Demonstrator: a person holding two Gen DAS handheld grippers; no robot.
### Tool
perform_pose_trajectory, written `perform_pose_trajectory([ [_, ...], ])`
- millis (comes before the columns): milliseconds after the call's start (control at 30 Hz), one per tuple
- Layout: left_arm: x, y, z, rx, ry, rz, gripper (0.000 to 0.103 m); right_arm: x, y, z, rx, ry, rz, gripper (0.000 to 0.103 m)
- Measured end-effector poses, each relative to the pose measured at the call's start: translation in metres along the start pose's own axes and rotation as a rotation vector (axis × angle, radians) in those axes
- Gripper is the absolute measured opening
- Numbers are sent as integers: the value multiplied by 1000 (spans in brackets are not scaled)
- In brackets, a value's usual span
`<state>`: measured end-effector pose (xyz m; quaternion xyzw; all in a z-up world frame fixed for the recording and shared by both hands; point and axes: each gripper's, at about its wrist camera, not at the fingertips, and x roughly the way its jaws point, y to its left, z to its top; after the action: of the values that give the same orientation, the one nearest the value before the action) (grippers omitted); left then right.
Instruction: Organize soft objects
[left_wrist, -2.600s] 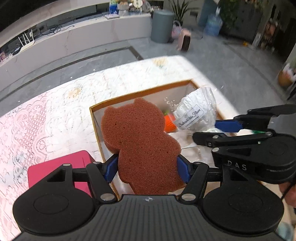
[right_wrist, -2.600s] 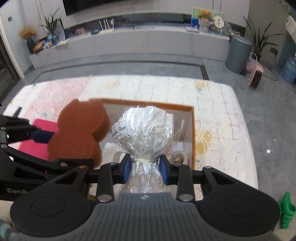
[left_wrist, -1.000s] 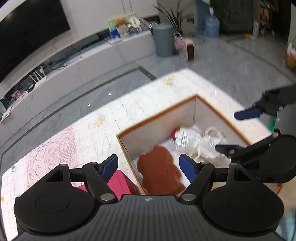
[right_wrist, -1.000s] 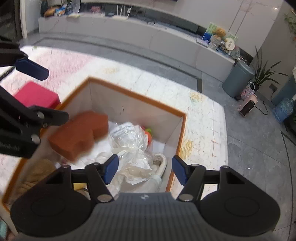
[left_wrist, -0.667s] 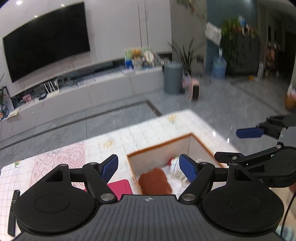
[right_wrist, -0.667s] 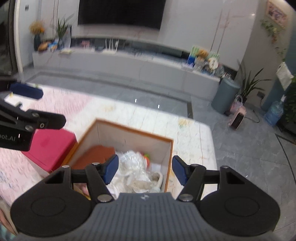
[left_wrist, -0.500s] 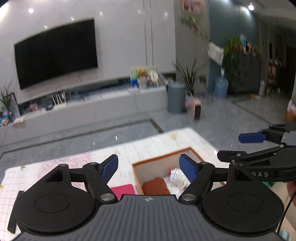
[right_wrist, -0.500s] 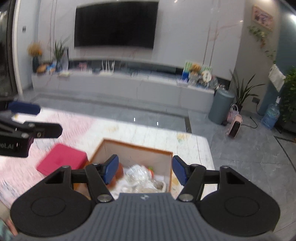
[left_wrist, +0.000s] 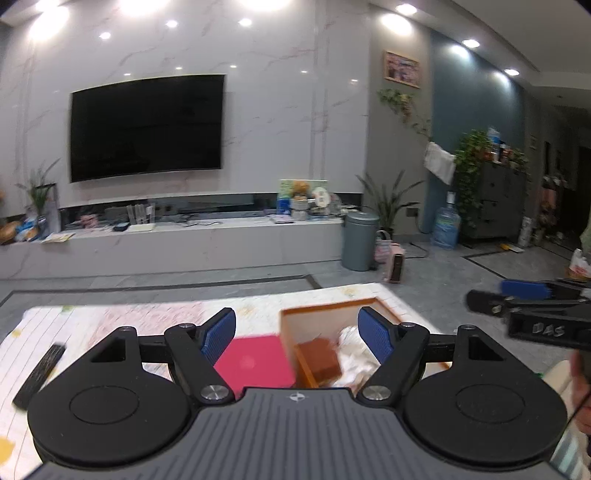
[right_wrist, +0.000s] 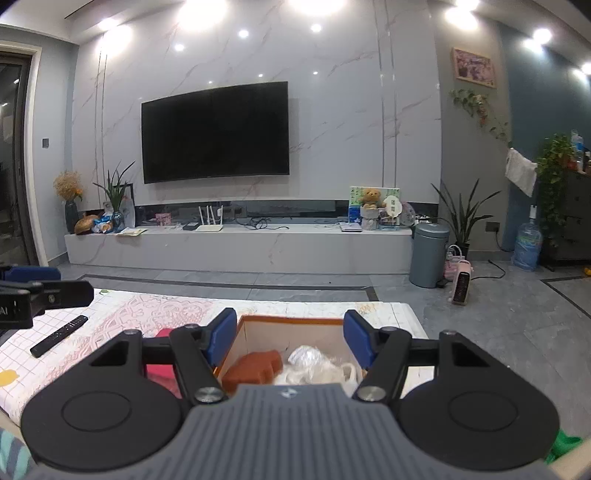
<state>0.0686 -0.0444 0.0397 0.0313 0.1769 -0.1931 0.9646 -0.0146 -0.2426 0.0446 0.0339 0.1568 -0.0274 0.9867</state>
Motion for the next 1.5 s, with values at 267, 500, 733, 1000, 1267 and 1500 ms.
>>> perform_pose_trajectory([
  [267,-18,6,-48,-9,40,101,90,-26,27,-51,62,6,-42,72],
  [500,-24,11,-74,-41,114,152,94,-25,47,-82,61,105,-42,77],
  [733,-9,19,-83,-88,194,171,94,0,55,-99,44,248,-82,78],
  [1000,5,5,-95,-80,247,152,94,15,49,-113,53,315,-110,79],
  [1267,8,-6,-98,-57,274,125,94,19,35,-115,79,321,-123,80],
  [1500,5,-5,-96,-60,276,133,94,20,33,-116,84,317,-123,80],
])
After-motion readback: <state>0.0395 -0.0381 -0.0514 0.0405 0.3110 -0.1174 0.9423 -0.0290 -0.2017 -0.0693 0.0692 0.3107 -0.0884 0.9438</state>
